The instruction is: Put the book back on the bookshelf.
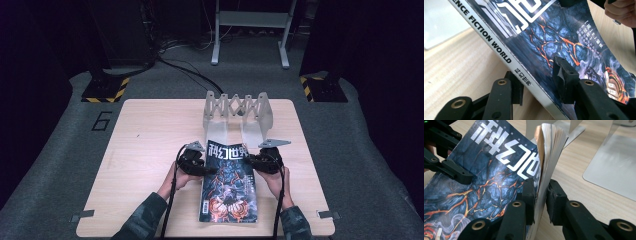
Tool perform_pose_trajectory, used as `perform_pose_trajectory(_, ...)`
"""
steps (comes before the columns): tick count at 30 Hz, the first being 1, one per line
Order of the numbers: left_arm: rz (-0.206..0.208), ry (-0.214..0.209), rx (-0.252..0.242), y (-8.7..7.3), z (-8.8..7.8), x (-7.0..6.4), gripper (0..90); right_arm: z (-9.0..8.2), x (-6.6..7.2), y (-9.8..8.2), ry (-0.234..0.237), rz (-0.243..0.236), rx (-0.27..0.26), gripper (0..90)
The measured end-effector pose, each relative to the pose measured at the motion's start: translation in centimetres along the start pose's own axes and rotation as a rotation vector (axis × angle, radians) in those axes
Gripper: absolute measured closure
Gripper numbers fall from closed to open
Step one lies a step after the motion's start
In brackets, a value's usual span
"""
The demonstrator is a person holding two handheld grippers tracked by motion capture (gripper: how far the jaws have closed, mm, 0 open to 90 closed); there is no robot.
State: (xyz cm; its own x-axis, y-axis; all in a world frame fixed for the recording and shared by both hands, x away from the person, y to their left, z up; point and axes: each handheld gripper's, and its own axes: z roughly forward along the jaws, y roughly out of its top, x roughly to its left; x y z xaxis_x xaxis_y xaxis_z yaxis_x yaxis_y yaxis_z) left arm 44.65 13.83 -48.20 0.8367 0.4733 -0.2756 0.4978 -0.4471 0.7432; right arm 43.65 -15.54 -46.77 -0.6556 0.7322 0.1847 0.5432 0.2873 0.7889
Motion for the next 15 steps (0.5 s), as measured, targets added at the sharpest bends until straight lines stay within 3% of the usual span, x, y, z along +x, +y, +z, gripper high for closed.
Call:
perform_pose_trajectory(6,0.038,0.028,-0.025,0.4,-0.4,-0.5,64.5,-0.8,0.4,0.6,-0.022,-0.034,-0.018,77.7)
perform_pose_trajectory(15,0.145,0.088,-0.057,1.2,-1.4,-1.8,64.7,-1.6,0.7,1.2,-0.053,-0.075,-0.062,77.5)
